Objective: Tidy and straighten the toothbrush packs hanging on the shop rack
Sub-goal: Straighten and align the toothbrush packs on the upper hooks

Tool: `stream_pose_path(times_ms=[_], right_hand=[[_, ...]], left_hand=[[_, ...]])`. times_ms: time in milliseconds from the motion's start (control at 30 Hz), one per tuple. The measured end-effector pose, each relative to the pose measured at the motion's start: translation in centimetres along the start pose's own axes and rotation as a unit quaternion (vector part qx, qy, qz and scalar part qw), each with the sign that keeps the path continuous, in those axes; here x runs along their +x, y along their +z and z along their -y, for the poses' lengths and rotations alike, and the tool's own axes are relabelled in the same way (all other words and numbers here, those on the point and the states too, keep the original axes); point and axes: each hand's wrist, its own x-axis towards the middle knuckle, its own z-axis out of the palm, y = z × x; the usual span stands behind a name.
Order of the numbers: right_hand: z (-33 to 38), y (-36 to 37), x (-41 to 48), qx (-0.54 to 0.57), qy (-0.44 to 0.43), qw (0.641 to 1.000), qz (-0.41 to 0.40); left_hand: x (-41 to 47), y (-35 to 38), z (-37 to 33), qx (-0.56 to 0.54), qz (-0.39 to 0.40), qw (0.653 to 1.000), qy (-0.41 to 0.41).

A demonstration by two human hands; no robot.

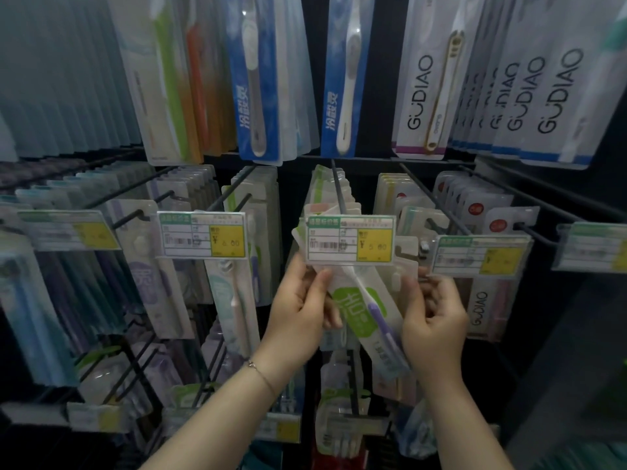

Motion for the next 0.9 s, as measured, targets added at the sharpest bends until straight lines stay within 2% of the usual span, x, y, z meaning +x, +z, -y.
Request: stream_pose_path(times_ms=[233, 433, 600, 733, 833, 900], right_hand=[[0.1, -0.9, 0.4, -0.005, 0.020, 1.000, -0.007], [0.6, -1.1, 0.4, -0.051, 0.040, 0.997, -0.040], [0.8, -0.3, 0.3, -0.031, 0.083, 0.993, -0.081], [0.8, 0.5, 0.4, -0.022, 0.104, 0.988, -0.112], [1.0, 0.8, 0.3, -0.012, 0.117, 0.985, -0.126], [1.1, 0.7, 0.3, -0.004, 0.125, 0.984, -0.131]], left_hand=[[0.5, 1.4, -0.8, -0.075, 0.011, 0.997, -0.029], [0.7, 2.0, -0.7, -0.070, -0.013, 0.997, -0.038], [0.7, 1.4, -0.6, 0.013, -0.028, 0.999, -0.011], [0.8, 0.3, -0.8, 0.168, -0.091, 0.981, 0.025], [0.7, 0.5, -1.1, 0.193, -0.141, 0.967, 0.087], [1.1, 0.3, -1.1, 0.219, -0.147, 0.953, 0.149]])
